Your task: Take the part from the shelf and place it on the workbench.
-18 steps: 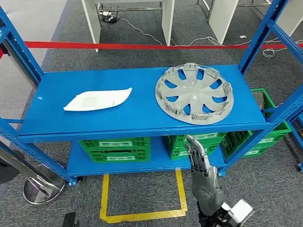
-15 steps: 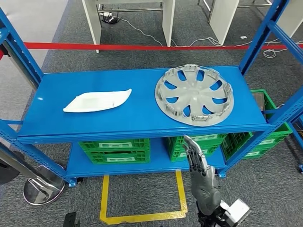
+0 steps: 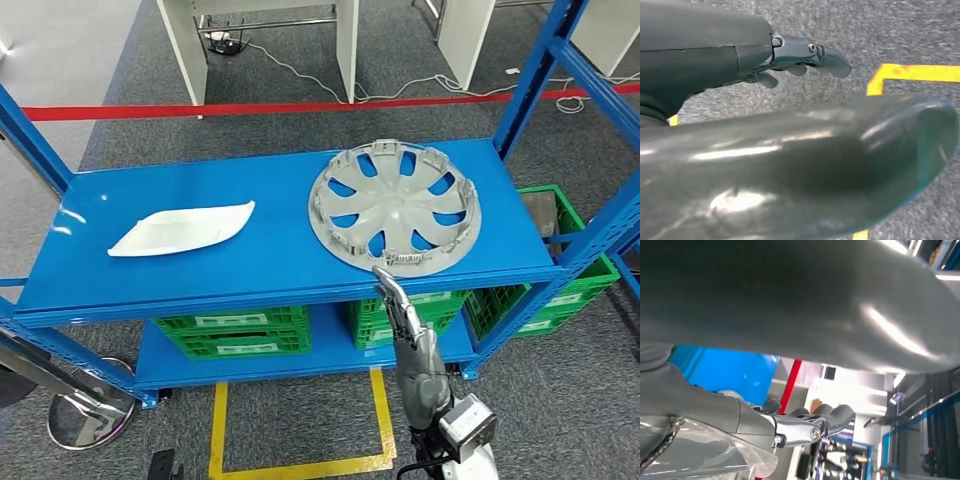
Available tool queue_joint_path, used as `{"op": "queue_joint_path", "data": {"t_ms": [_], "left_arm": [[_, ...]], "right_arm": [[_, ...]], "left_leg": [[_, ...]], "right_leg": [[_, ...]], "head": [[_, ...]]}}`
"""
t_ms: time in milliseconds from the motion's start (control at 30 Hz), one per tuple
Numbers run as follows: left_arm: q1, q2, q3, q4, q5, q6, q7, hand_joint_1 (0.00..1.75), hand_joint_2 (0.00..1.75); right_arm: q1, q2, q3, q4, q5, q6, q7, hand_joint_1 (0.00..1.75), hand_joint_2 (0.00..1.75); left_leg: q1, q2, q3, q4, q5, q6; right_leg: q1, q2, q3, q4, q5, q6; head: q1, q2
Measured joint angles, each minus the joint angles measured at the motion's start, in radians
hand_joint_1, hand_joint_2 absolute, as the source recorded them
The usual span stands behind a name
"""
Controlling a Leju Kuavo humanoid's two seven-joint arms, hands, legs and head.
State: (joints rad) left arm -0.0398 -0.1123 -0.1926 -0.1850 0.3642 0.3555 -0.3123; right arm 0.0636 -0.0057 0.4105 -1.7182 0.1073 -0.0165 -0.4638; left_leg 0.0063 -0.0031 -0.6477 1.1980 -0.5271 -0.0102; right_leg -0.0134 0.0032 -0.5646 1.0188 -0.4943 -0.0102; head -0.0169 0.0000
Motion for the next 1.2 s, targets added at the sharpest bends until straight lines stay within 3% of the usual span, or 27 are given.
{"op": "queue_joint_path", "data": {"t_ms": [67, 100, 233, 300, 367, 400, 433, 467, 533, 567, 633, 733, 800, 867, 900, 933, 967, 1067, 1133, 1200], "left_arm": [[-0.001, -0.002, 0.0, 0.0, 0.001, 0.0, 0.0, 0.0, 0.0], [-0.002, -0.003, 0.0, 0.0, 0.002, 0.0, 0.0, 0.0, 0.0], [-0.001, -0.01, 0.001, 0.0, 0.012, -0.005, 0.004, 0.0, 0.0], [-0.002, -0.018, 0.001, 0.0, 0.013, -0.01, 0.012, 0.0, 0.0], [-0.004, -0.026, 0.001, 0.0, 0.009, -0.018, 0.02, 0.0, 0.0], [-0.004, -0.03, 0.0, 0.0, 0.006, -0.022, 0.024, 0.0, 0.0], [-0.004, -0.034, 0.0, 0.0, 0.003, -0.025, 0.027, 0.0, 0.0], [-0.005, -0.037, -0.001, 0.0, -0.001, -0.028, 0.029, 0.0, 0.0], [-0.007, -0.044, -0.006, 0.0, -0.007, -0.035, 0.032, 0.0, 0.0], [-0.008, -0.046, -0.009, 0.0, -0.012, -0.039, 0.034, 0.0, 0.0], [-0.009, -0.051, -0.017, 0.0, -0.019, -0.046, 0.041, 0.0, 0.0], [-0.012, -0.06, -0.028, 0.0, -0.028, -0.05, 0.057, 0.0, 0.0], [-0.015, -0.063, -0.036, 0.0, -0.031, -0.051, 0.066, 0.0, 0.0], [-0.017, -0.065, -0.041, 0.0, -0.032, -0.051, 0.07, 0.0, 0.0], [-0.016, -0.066, -0.042, 0.0, -0.032, -0.052, 0.071, 0.0, 0.0], [-0.016, -0.066, -0.042, 0.0, -0.032, -0.053, 0.072, 0.0, 0.0], [-0.016, -0.067, -0.043, 0.0, -0.032, -0.054, 0.072, 0.0, 0.0], [-0.016, -0.067, -0.043, 0.0, -0.031, -0.056, 0.073, 0.0, 0.0], [-0.017, -0.068, -0.044, 0.0, -0.031, -0.054, 0.077, 0.0, 0.0], [-0.017, -0.069, -0.045, 0.0, -0.032, -0.053, 0.085, 0.0, 0.0]], "right_arm": [[-0.008, -0.001, 0.004, 0.005, 0.007, -0.007, 0.005, 0.0, 0.0], [-0.011, -0.002, 0.006, 0.007, 0.015, -0.015, 0.008, 0.0, 0.0], [-0.029, -0.014, 0.012, 0.021, 0.107, -0.083, 0.039, 0.0, 0.0], [-0.057, -0.028, 0.016, 0.041, 0.18, -0.127, 0.068, 0.0, 0.87], [-0.099, -0.044, 0.021, 0.085, 0.26, -0.165, 0.109, 0.0, 1.75], [-0.126, -0.052, 0.024, 0.116, 0.296, -0.179, 0.131, 0.0, 1.75], [-0.156, -0.059, 0.029, 0.152, 0.326, -0.189, 0.149, 0.0, 1.75], [-0.189, -0.066, 0.033, 0.19, 0.347, -0.195, 0.163, 0.0, 1.75], [-0.256, -0.075, 0.04, 0.259, 0.374, -0.199, 0.18, 0.0, 1.75], [-0.292, -0.077, 0.045, 0.295, 0.385, -0.198, 0.188, 0.0, 1.75], [-0.37, -0.08, 0.057, 0.375, 0.401, -0.191, 0.204, 0.0, 1.75], [-0.494, -0.081, 0.074, 0.523, 0.419, -0.18, 0.209, 0.0, 1.75], [-0.572, -0.075, 0.084, 0.623, 0.426, -0.177, 0.206, 0.0, 1.75], [-0.624, -0.065, 0.092, 0.702, 0.428, -0.178, 0.203, 0.0, 1.75], [-0.639, -0.061, 0.094, 0.734, 0.429, -0.179, 0.203, 0.0, 1.75], [-0.65, -0.057, 0.097, 0.762, 0.43, -0.18, 0.202, 0.0, 1.75], [-0.659, -0.053, 0.1, 0.786, 0.43, -0.181, 0.202, 0.0, 1.75], [-0.688, -0.041, 0.11, 0.84, 0.435, -0.187, 0.201, 0.0, 1.75], [-0.711, -0.031, 0.115, 0.875, 0.447, -0.195, 0.205, 0.0, 1.75], [-0.733, -0.017, 0.122, 0.918, 0.466, -0.206, 0.221, 0.0, 1.75]], "left_leg": [[-0.003, 0.0, 0.043, -0.12, 0.062, 0.009], [-0.005, 0.0, 0.053, -0.152, 0.07, 0.013], [-0.005, 0.0, 0.061, -0.176, 0.067, 0.035], [-0.002, 0.001, 0.066, -0.184, 0.07, 0.045], [-0.003, 0.002, 0.066, -0.184, 0.069, 0.049], [-0.005, 0.003, 0.066, -0.184, 0.069, 0.05], [-0.005, 0.003, 0.066, -0.183, 0.069, 0.05], [-0.006, 0.002, 0.067, -0.183, 0.068, 0.05], [-0.007, 0.001, 0.069, -0.182, 0.067, 0.048], [-0.009, 0.0, 0.068, -0.179, 0.067, 0.046], [-0.012, 0.0, 0.063, -0.178, 0.068, 0.038], [-0.011, 0.0, 0.058, -0.172, 0.064, 0.023], [-0.009, 0.0, 0.029, -0.107, 0.025, 0.01], [-0.005, 0.0, -0.031, 0.018, -0.03, 0.001], [-0.003, 0.0, -0.058, 0.071, -0.045, -0.002], [-0.002, 0.0, -0.072, 0.095, -0.041, -0.003], [-0.002, 0.0, -0.071, 0.081, -0.019, -0.003], [-0.002, 0.0, -0.002, -0.095, 0.088, 0.006], [-0.005, 0.0, 0.024, -0.165, 0.103, 0.016], [-0.006, 0.0, 0.027, -0.177, 0.096, 0.025]], "right_leg": [[0.003, 0.001, 0.008, 0.002, -0.009, 0.008], [0.005, 0.001, 0.008, 0.002, -0.012, 0.013], [0.003, -0.001, 0.002, 0.01, -0.022, 0.037], [0.002, -0.001, -0.036, 0.084, -0.064, 0.045], [0.002, -0.002, -0.103, 0.211, -0.115, 0.05], [0.002, -0.002, -0.129, 0.255, -0.123, 0.051], [0.002, -0.002, -0.14, 0.266, -0.112, 0.052], [0.002, -0.002, -0.13, 0.237, -0.082, 0.05], [0.003, -0.002, -0.072, 0.107, -0.011, 0.044], [0.004, -0.001, -0.043, 0.048, 0.01, 0.04], [0.006, 0.002, -0.02, 0.0, 0.016, 0.032], [0.004, 0.003, -0.018, -0.008, 0.022, 0.018], [-0.001, 0.0, -0.016, -0.014, 0.026, 0.008], [-0.001, -0.002, -0.015, -0.013, 0.026, 0.003], [-0.001, -0.004, -0.015, -0.013, 0.025, 0.003], [-0.001, -0.004, -0.014, -0.013, 0.024, 0.003], [-0.001, -0.005, -0.013, -0.013, 0.023, 0.003], [0.001, -0.003, -0.008, -0.011, 0.016, 0.01], [0.005, -0.002, -0.013, -0.01, 0.015, 0.018], [0.006, -0.002, -0.017, -0.011, 0.015, 0.028]], "head": [[0.0, 0.0], [0.001, 0.0], [0.003, 0.0], [0.006, 0.0], [0.007, 0.0], [0.007, 0.0], [0.007, 0.0], [0.007, 0.0], [0.007, 0.0], [0.007, 0.0], [0.006, 0.0], [0.005, 0.0], [0.001, 0.0], [-0.002, 0.0], [-0.002, 0.0], [-0.002, 0.0], [-0.002, 0.0], [-0.002, 0.0], [-0.001, 0.0], [0.0, 0.0]]}}
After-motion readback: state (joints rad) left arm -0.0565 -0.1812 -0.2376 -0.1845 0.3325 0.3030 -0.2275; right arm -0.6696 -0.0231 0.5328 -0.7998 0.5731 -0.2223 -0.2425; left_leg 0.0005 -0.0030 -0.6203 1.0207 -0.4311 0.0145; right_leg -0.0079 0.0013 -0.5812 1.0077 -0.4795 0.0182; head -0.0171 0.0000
